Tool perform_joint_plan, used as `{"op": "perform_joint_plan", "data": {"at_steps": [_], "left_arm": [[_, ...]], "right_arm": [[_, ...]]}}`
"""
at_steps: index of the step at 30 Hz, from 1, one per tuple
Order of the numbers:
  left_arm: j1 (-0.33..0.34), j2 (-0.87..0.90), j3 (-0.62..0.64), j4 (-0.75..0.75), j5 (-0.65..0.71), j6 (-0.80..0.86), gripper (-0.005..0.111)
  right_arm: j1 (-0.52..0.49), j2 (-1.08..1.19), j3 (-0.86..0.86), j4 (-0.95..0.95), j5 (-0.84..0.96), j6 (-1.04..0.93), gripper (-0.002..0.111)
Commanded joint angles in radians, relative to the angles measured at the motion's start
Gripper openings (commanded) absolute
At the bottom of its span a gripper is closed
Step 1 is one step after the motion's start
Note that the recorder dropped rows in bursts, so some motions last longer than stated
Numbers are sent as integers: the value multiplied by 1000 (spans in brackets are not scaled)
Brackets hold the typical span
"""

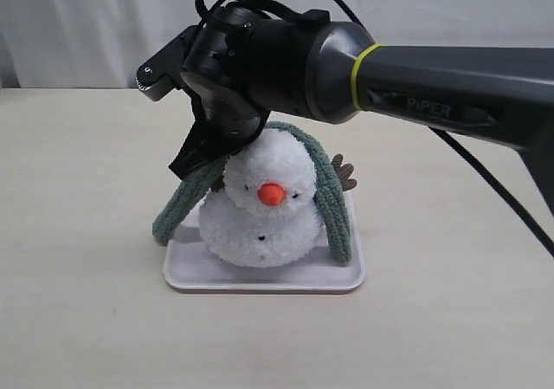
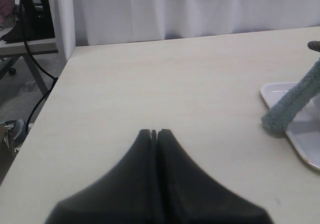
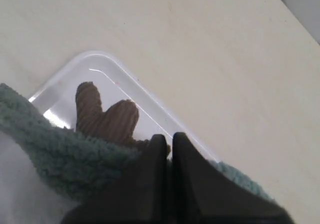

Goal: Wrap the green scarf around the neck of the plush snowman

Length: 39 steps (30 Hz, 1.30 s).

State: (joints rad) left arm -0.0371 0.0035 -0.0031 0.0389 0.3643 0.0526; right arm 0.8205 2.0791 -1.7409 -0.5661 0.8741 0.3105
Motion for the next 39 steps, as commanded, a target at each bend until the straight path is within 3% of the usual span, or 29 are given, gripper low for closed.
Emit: {"op": "perform_joint_plan", "data": {"at_steps": [1, 10, 16, 20, 23, 26, 31, 39], "left_arm": [[1, -4, 3, 1, -10, -4, 0], [1, -4, 3, 1, -10, -4, 0], [1, -4, 3, 1, -10, -4, 0], [1, -4, 3, 1, -10, -4, 0], [1, -4, 3, 1, -10, -4, 0], [1, -4, 3, 1, -10, -4, 0], [1, -4, 3, 1, -10, -4, 0], [1, -4, 3, 1, -10, -4, 0]], "right_arm": [[28, -37, -2, 20, -28, -24, 4], [54, -29, -2, 110, 25, -117, 4], [57, -38, -2, 182, -44, -115, 5], [98, -38, -2, 275, -79, -276, 24], [150, -35, -2, 263, -62, -436, 45], [203, -33, -2, 165, -36, -544, 58], [269, 8, -2, -93, 20, -641, 59], [286, 130, -2, -149, 95, -811, 58]]}}
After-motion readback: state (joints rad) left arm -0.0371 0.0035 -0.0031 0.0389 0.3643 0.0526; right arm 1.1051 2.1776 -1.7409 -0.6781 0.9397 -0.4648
